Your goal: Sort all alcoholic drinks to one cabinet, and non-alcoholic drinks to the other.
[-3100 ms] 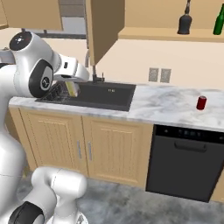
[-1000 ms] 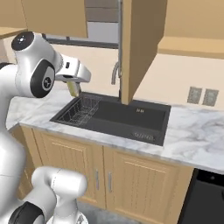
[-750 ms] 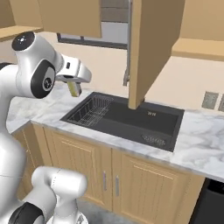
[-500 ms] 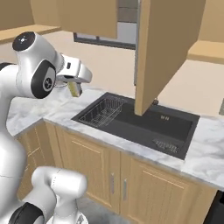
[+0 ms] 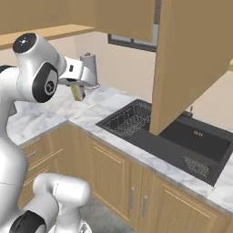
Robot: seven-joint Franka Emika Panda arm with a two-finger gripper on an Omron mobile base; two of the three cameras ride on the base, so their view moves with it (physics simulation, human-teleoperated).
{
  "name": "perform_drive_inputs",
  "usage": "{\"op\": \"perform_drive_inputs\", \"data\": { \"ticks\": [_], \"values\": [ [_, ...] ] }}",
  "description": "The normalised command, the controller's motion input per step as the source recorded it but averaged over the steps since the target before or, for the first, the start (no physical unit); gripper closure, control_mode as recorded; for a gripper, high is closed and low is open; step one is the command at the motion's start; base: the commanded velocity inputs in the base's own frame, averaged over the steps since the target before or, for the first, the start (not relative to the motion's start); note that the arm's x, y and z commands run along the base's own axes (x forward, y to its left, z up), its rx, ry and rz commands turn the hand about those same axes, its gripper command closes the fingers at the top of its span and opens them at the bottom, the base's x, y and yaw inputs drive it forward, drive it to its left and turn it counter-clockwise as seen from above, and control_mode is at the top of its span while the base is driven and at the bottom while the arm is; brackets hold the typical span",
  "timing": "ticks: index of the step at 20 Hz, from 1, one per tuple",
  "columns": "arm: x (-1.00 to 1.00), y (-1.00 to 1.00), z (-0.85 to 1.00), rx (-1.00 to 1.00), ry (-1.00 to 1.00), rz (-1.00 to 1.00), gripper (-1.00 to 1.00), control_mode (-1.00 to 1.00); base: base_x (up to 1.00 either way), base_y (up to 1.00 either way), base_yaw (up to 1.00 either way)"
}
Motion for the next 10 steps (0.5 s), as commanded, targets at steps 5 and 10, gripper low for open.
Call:
{"op": "perform_drive_inputs", "data": {
  "ticks": [5, 10],
  "values": [
    [0.00, 0.00, 0.00, 0.00, 0.00, 0.00, 1.00, 1.00, 0.32, -0.14, 0.24],
    [0.00, 0.00, 0.00, 0.00, 0.00, 0.00, 1.00, 1.00, 0.60, -0.29, 0.16]
  ]
}}
